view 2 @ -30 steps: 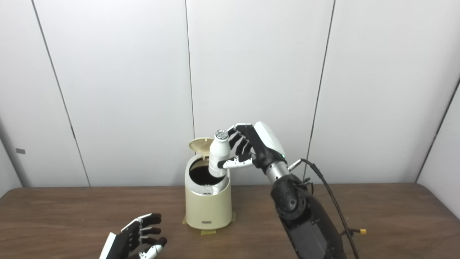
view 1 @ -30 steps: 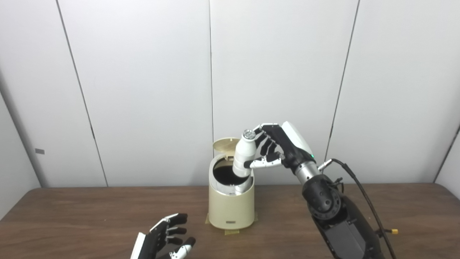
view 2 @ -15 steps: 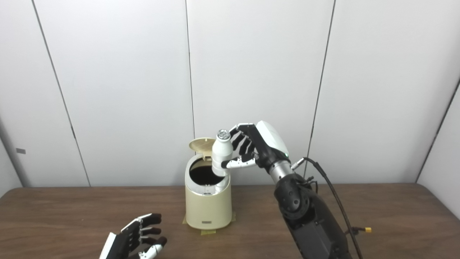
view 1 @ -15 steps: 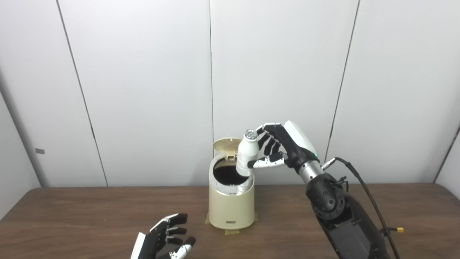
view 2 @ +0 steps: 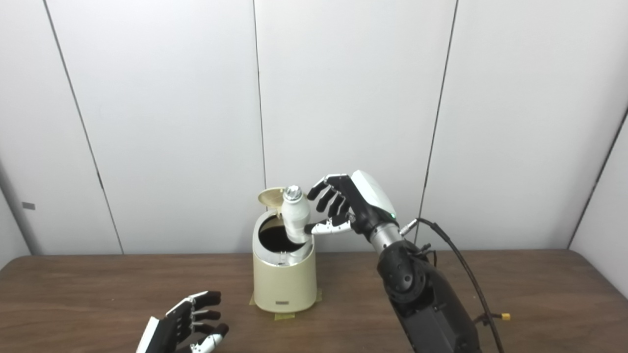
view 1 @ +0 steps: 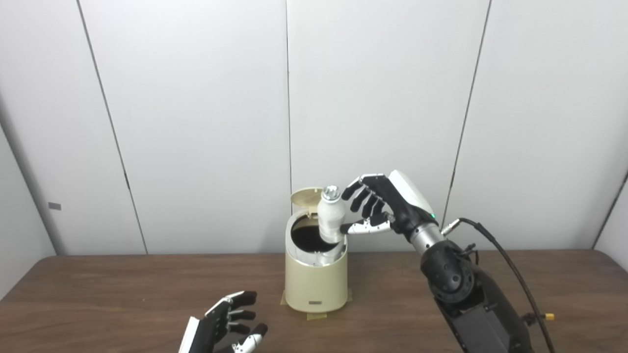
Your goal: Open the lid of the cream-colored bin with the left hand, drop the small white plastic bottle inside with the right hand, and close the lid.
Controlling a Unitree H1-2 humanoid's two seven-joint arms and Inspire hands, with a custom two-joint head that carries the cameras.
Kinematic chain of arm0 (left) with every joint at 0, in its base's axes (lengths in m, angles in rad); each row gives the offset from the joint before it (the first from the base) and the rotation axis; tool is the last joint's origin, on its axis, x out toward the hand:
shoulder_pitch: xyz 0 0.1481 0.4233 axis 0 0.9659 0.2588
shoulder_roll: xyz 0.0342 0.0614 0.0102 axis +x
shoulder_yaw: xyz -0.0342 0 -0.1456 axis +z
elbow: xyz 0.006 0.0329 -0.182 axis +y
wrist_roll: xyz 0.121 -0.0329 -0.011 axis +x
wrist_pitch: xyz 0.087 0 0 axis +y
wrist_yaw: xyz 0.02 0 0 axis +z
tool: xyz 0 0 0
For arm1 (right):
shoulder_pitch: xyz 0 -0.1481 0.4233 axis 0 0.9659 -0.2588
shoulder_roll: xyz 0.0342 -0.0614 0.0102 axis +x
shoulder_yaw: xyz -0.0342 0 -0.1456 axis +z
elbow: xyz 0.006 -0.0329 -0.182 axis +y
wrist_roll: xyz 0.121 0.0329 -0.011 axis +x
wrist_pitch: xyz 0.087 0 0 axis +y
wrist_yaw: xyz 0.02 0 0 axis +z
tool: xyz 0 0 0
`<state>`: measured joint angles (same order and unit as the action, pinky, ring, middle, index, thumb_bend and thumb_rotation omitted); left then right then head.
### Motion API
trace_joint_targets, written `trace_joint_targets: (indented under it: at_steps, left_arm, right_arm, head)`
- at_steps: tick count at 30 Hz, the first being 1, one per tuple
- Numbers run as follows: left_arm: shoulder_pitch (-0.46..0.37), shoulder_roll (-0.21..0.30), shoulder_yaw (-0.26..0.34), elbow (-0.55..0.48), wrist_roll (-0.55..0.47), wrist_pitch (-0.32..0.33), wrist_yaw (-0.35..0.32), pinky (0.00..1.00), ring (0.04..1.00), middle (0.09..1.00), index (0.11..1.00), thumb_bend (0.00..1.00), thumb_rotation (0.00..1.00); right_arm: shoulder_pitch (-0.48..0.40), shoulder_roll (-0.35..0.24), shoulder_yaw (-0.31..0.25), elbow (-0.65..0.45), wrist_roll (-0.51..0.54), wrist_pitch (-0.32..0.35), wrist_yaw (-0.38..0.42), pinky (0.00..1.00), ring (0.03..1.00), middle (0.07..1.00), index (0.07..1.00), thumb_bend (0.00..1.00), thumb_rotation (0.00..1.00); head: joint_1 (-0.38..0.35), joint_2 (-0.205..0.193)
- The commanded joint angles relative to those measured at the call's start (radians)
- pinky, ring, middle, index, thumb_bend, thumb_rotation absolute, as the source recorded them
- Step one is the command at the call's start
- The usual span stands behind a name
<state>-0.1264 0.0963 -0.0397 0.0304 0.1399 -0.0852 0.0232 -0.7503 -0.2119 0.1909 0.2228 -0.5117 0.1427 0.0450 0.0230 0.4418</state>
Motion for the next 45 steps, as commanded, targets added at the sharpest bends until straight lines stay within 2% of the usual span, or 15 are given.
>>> trace_joint_targets:
  at_steps: [1,7,12,24,29,32,33,34,35,37,40,42,45]
  left_arm:
    - [-0.033,-0.007,-0.005,-0.016,0.008,-0.013,0.0,0.61,0.707,0.779,0.773,0.54,0.1]
    - [-0.032,-0.006,-0.008,-0.019,0.013,-0.005,0.0,0.63,0.709,0.775,0.771,0.54,0.11]
    - [-0.032,-0.009,-0.009,-0.022,0.01,0.002,0.001,0.64,0.712,0.78,0.774,0.54,0.1]
    - [-0.034,-0.006,-0.008,-0.016,0.007,-0.002,0.001,0.62,0.717,0.787,0.776,0.54,0.08]
    - [-0.032,-0.008,-0.006,-0.021,0.008,0.001,0.005,0.61,0.709,0.78,0.776,0.54,0.09]
    - [-0.032,-0.009,-0.006,-0.021,0.008,-0.004,0.006,0.61,0.707,0.781,0.777,0.54,0.09]
    - [-0.031,-0.008,-0.006,-0.02,0.007,-0.01,0.006,0.61,0.704,0.779,0.774,0.54,0.09]
    - [-0.03,-0.007,-0.006,-0.021,0.008,-0.013,0.005,0.6,0.701,0.778,0.771,0.54,0.09]
    - [-0.029,-0.005,-0.007,-0.022,0.009,-0.014,0.005,0.6,0.701,0.779,0.771,0.54,0.09]
    - [-0.028,-0.004,-0.007,-0.03,0.012,-0.01,0.004,0.61,0.705,0.782,0.77,0.54,0.1]
    - [-0.026,-0.002,-0.006,-0.038,0.009,-0.007,0.001,0.61,0.711,0.784,0.773,0.54,0.11]
    - [-0.025,-0.001,-0.007,-0.044,0.009,-0.005,0.0,0.62,0.709,0.782,0.775,0.55,0.13]
    - [-0.024,0.002,-0.005,-0.048,0.001,-0.011,-0.004,0.62,0.708,0.781,0.775,0.55,0.13]
  right_arm:
    - [-0.043,-0.005,-0.005,-0.027,0.001,-0.02,-0.011,0.31,0.374,0.457,0.555,0.51,0.0]
    - [-0.033,-0.009,0.011,-0.032,-0.016,-0.029,-0.015,0.36,0.371,0.457,0.556,0.51,0.0]
    - [-0.027,-0.007,0.016,-0.04,-0.014,-0.019,-0.01,0.29,0.363,0.464,0.559,0.51,0.0]
    - [-0.021,-0.014,0.011,-0.033,-0.011,-0.027,-0.014,0.28,0.365,0.461,0.557,0.51,0.0]
    - [0.006,0.005,-0.057,-0.056,0.089,-0.032,-0.018,0.26,0.361,0.457,0.553,0.51,0.0]
    - [0.05,-0.004,-0.078,-0.1,0.137,-0.046,0.005,0.26,0.369,0.468,0.556,0.51,0.0]
    - [0.076,-0.016,-0.079,-0.124,0.164,-0.051,0.035,0.3,0.385,0.479,0.554,0.51,0.0]
    - [0.105,-0.028,-0.078,-0.149,0.188,-0.055,0.062,0.35,0.437,0.544,0.526,0.52,0.07]
    - [0.131,-0.034,-0.08,-0.166,0.212,-0.058,0.084,0.41,0.499,0.61,0.628,0.68,0.15]
    - [0.194,-0.036,-0.094,-0.196,0.268,-0.067,0.111,0.49,0.612,0.732,0.765,0.83,0.22]
    - [0.278,-0.023,-0.134,-0.227,0.38,-0.06,0.144,0.57,0.746,0.869,0.882,0.87,0.27]
    - [0.323,-0.011,-0.159,-0.233,0.433,-0.082,0.144,0.6,0.779,0.894,0.911,0.85,0.25]
    - [0.376,0.009,-0.19,-0.198,0.467,-0.165,0.119,0.63,0.78,0.895,0.918,0.84,0.27]
  head:
    - [0.001,0.0]
    - [0.003,0.006]
    - [0.004,0.011]
    - [0.003,0.007]
    - [0.008,0.003]
    - [0.01,0.002]
    - [0.015,0.0]
    - [0.015,-0.001]
    - [0.016,-0.001]
    - [0.017,-0.001]
    - [0.019,-0.001]
    - [0.023,-0.001]
    - [0.029,-0.001]
